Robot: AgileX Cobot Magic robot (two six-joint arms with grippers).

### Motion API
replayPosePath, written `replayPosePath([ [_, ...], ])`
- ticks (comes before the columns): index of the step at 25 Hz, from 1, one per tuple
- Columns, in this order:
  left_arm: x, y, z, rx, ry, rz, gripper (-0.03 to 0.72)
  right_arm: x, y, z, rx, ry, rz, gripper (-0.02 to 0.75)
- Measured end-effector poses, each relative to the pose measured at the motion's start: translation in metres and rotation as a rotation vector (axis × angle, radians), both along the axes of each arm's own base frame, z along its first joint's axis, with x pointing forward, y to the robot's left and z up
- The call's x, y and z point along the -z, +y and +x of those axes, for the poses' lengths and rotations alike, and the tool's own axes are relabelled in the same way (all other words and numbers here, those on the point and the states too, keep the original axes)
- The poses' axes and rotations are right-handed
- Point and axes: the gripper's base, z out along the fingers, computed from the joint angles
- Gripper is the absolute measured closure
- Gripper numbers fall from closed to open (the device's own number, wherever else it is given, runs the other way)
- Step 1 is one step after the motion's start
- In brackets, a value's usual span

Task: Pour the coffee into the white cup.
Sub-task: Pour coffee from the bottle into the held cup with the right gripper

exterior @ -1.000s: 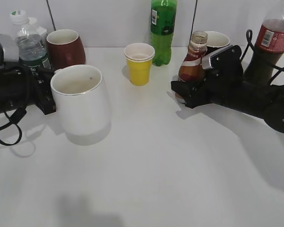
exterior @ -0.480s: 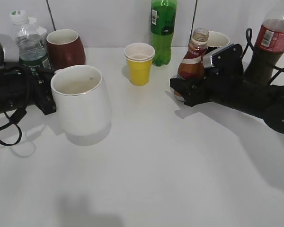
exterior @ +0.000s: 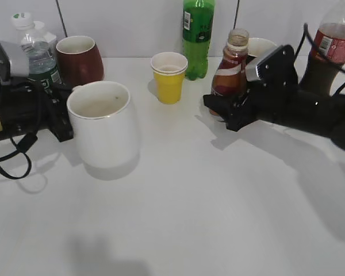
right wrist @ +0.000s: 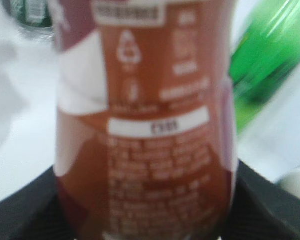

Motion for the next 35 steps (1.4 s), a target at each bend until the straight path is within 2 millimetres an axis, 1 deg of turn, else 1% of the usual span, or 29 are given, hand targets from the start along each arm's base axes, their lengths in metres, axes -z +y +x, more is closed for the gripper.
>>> replayPosePath([
  [4,-0.001,-0.016,-0.004,0.049,-0.005,-0.003,0.637,-0.033,0.001,-0.009,-0.078,-0.089,-0.103,0.201],
  [10,-0.016,-0.044,0.001,0.133,-0.077,-0.016,0.637,-0.081,-0.006,-0.02,-0.046,-0.2,-0.19,0.201],
  [12,-0.021,-0.055,0.001,0.159,-0.098,-0.018,0.637,-0.092,-0.008,-0.022,-0.033,-0.237,-0.219,0.201],
  [17,-0.027,-0.084,0.003,0.156,-0.103,0.011,0.637,-0.112,-0.013,-0.029,-0.018,-0.328,-0.28,0.201],
  [22,-0.032,-0.112,0.004,0.187,-0.108,-0.007,0.637,-0.127,-0.014,-0.036,-0.037,-0.442,-0.362,0.201],
  [26,-0.032,-0.131,0.003,0.22,-0.108,0.0,0.637,-0.133,-0.015,-0.039,-0.057,-0.508,-0.41,0.201],
  [30,-0.038,-0.141,0.002,0.231,-0.12,-0.001,0.637,-0.135,-0.015,-0.04,-0.065,-0.539,-0.438,0.202],
  [35,-0.04,-0.146,0.004,0.212,-0.108,0.007,0.637,-0.134,-0.015,-0.04,-0.095,-0.64,-0.542,0.202],
])
